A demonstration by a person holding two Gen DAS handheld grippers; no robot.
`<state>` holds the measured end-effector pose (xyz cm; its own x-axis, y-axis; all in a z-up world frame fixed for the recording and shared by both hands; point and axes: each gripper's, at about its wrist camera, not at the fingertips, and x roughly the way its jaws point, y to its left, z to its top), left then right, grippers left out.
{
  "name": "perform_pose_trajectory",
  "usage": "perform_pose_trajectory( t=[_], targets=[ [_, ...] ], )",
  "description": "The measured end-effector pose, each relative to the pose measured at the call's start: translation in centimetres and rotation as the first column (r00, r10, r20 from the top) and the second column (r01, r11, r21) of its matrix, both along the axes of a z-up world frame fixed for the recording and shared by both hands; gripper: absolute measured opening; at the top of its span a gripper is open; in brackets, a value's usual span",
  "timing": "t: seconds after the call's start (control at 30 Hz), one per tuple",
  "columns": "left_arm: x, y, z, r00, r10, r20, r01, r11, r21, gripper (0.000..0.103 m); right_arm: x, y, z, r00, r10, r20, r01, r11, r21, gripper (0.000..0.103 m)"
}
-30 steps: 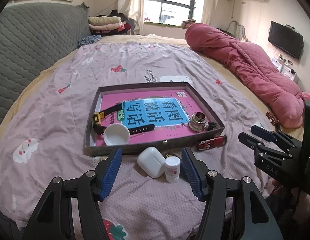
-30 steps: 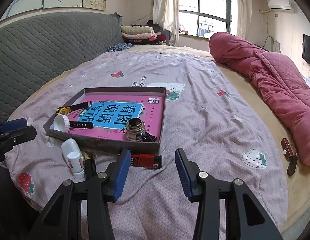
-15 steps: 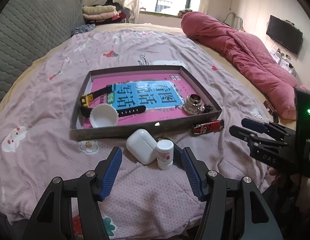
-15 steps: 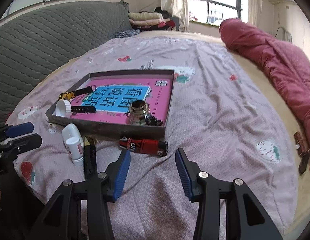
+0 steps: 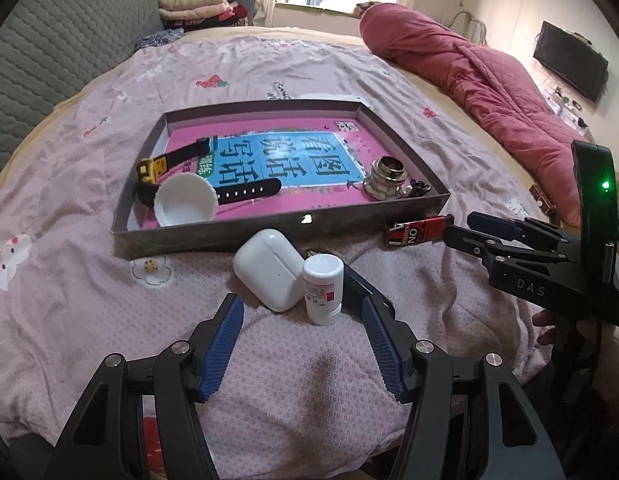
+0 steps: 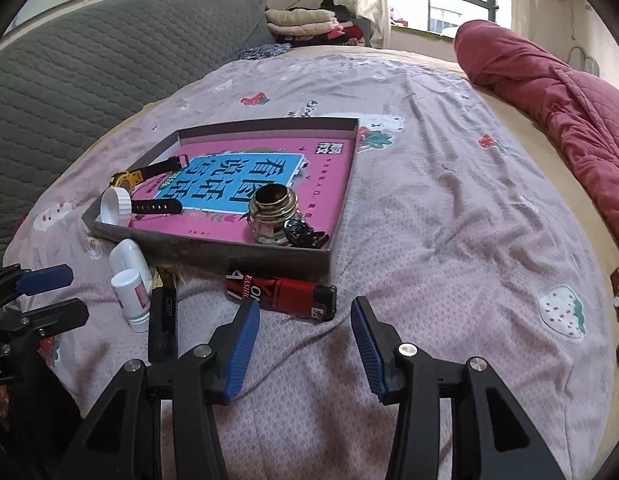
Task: Organize rigid objects
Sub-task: 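Move the left tool toward the white pill bottle while the right tool approaches the red-black marker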
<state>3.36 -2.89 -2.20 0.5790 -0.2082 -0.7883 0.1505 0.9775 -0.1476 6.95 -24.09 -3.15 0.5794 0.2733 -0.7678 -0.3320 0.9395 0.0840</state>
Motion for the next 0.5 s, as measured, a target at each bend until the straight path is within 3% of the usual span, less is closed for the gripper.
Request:
perform_pose_trajectory(
  t=[0.5],
  targets=[
    [1.3,-0.4,-1.3,0.999,-0.003,-0.034,0.003,1.0,-0.019,0.064,2.7,-0.3,-1.7,0.998,0.048,-0.048,-0.047,0.998,0.037,0.048]
  ],
)
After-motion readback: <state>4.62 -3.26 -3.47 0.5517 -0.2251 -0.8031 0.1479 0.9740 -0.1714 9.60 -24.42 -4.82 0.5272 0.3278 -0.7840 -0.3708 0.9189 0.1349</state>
